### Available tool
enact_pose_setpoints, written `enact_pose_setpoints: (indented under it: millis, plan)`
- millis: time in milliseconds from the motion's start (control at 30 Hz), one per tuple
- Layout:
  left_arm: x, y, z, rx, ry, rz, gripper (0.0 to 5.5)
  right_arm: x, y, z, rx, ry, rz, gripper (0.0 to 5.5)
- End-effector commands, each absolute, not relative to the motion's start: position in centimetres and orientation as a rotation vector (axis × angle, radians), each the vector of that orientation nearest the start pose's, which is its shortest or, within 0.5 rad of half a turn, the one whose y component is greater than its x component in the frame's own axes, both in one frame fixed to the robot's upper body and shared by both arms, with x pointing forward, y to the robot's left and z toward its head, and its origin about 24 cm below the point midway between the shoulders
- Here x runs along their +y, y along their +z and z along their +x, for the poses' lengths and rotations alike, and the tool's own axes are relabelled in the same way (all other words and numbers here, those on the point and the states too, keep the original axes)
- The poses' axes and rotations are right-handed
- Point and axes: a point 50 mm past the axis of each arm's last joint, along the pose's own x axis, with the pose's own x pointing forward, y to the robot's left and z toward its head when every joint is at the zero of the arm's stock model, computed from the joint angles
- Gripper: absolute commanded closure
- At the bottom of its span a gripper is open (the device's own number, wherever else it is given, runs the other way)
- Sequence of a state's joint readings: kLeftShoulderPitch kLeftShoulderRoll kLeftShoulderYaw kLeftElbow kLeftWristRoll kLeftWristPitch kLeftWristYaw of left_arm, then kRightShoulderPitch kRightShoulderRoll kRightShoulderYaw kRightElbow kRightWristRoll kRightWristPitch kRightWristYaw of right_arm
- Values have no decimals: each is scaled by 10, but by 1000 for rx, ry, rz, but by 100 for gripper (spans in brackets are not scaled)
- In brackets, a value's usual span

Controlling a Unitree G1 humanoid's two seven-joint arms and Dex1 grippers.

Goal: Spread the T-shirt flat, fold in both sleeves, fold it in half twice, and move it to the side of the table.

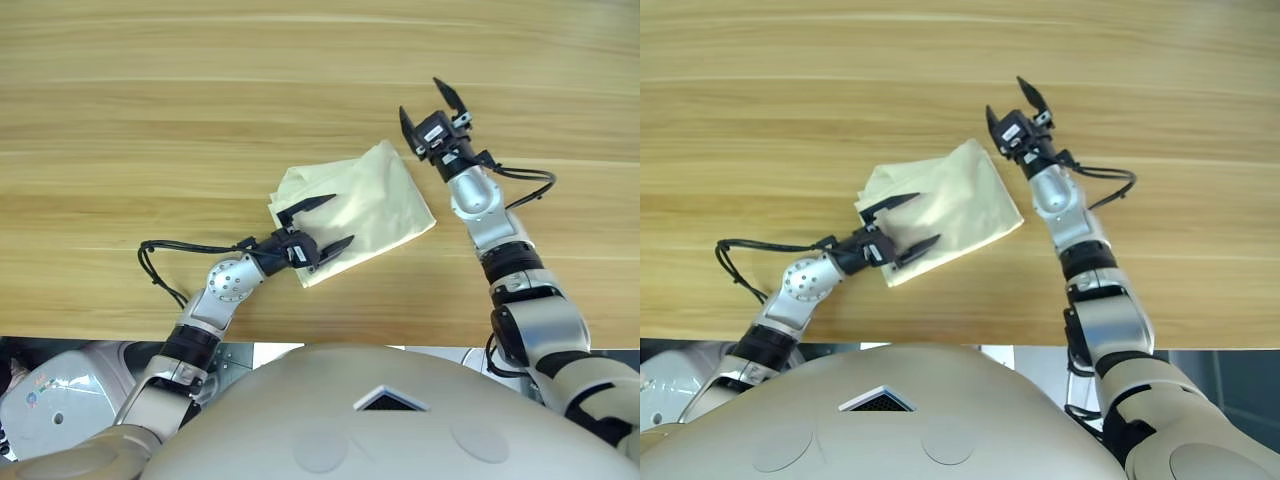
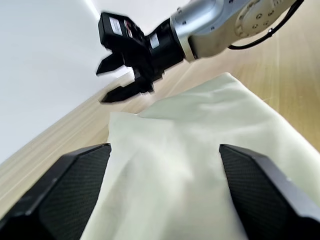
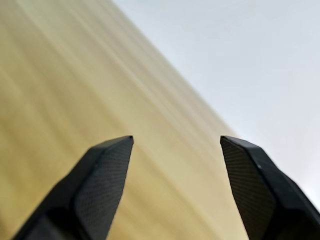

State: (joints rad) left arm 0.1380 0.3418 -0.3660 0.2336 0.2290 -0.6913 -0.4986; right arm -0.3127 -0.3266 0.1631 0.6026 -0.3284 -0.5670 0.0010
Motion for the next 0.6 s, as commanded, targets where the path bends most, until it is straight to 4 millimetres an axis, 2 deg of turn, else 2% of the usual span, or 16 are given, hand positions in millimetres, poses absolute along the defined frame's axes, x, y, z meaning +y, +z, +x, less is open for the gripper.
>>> enact_pose_setpoints:
  millis: [33,100,233,333,600]
  plan:
    - [118,-15,168,-96,-998,490,148,-150,73,276,-406,352,-560,228]
    - [117,-14,169,-100,-989,482,148,-135,73,264,-406,425,-554,228]
    - [115,-12,170,-109,-981,472,148,-129,38,259,-246,501,-597,228]
    - [115,-12,171,-106,-976,472,148,-136,14,262,-142,492,-624,228]
    - [121,-10,175,-87,-933,472,148,-168,-26,264,65,399,-646,228]
